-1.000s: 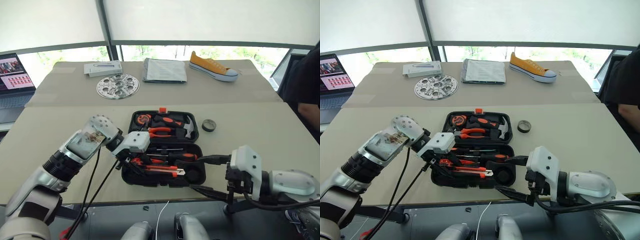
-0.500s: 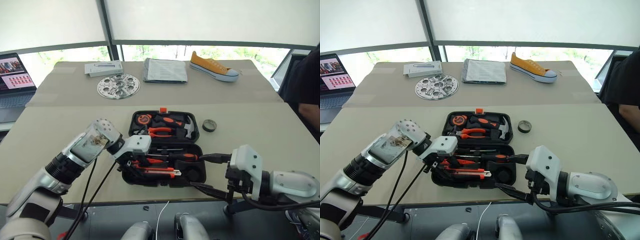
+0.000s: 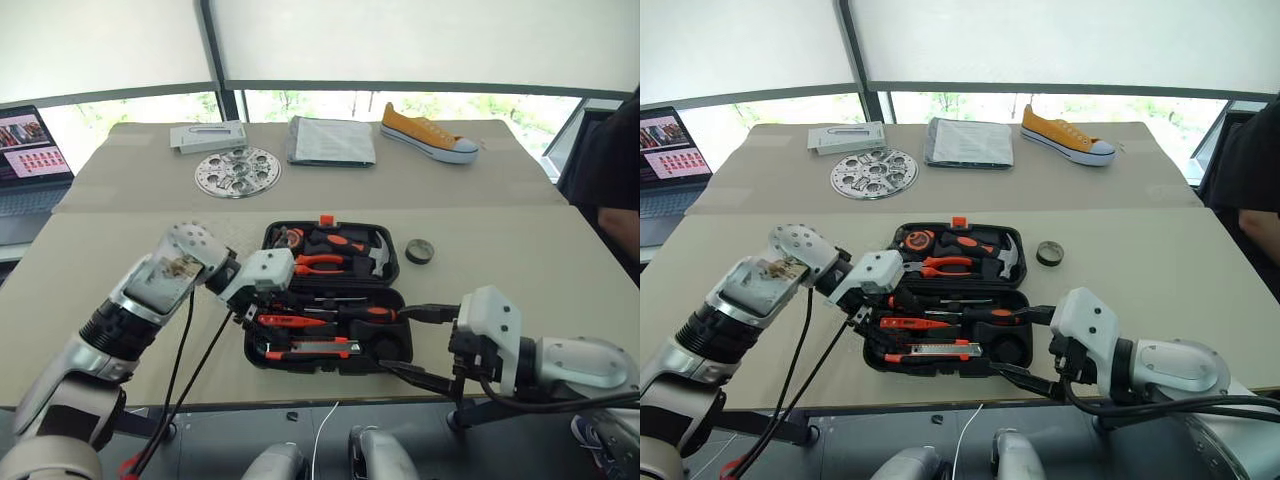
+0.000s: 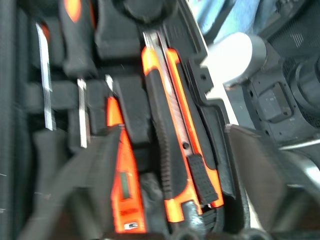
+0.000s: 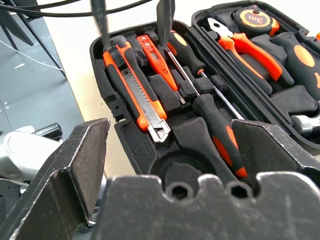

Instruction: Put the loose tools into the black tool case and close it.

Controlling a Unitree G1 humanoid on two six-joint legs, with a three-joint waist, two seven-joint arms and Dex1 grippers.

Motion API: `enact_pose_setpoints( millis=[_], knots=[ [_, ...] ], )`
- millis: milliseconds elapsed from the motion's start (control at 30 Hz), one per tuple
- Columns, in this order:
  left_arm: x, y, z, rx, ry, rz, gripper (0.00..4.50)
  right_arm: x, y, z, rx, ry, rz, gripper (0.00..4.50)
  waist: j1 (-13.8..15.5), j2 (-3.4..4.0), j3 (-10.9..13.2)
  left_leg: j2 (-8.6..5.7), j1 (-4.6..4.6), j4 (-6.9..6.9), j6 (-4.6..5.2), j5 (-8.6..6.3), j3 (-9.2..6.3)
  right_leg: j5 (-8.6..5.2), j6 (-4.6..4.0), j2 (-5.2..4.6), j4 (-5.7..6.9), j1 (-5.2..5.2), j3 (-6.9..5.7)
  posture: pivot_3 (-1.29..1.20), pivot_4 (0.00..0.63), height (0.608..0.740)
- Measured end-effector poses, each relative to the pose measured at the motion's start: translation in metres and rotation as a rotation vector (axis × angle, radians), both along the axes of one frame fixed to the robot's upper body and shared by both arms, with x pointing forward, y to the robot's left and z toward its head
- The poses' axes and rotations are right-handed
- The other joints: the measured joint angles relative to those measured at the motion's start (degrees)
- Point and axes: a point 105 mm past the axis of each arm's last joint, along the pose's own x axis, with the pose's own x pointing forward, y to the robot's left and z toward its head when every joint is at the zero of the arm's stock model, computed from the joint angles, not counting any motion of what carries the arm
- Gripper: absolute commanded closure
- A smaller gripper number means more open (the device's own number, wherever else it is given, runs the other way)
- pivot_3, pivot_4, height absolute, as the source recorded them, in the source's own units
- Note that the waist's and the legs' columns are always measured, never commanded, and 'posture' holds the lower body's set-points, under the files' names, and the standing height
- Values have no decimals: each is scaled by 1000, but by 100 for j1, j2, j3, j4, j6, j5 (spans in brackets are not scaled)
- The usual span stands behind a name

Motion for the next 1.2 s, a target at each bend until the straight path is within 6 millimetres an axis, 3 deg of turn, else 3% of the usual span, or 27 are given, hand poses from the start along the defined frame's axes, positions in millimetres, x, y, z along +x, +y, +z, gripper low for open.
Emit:
enact_pose_setpoints(
  millis=[200,433,733,933,1200],
  knots=[
    [-6,5,-11,14,-14,-41,4472,2,-1,-4,-5,15,2,0,-1,0,0,0,0,1,0,0,0,0,0,0,0,0,1,0,150,740],
    [-1,2,-25,49,-73,-40,4472,1,0,-4,-11,11,9,0,37,0,0,-2,-1,6,2,-1,0,0,0,-3,0,4,2,0,150,740],
    [-2,1,-27,59,-160,-110,4472,2,0,-3,-8,8,7,0,36,2,-4,-2,9,6,2,-1,1,0,1,-2,4,11,4,0,150,740],
    [-9,-1,-45,65,-160,-132,4472,2,-1,-2,-8,5,5,0,33,10,-15,-1,13,6,3,-1,1,0,1,-2,8,13,5,0,150,740],
    [-8,-2,-45,67,-170,-139,4472,2,-1,-2,-8,2,4,0,21,14,-22,0,15,7,3,-2,2,-1,3,-1,10,14,6,0,150,740]
  ],
)
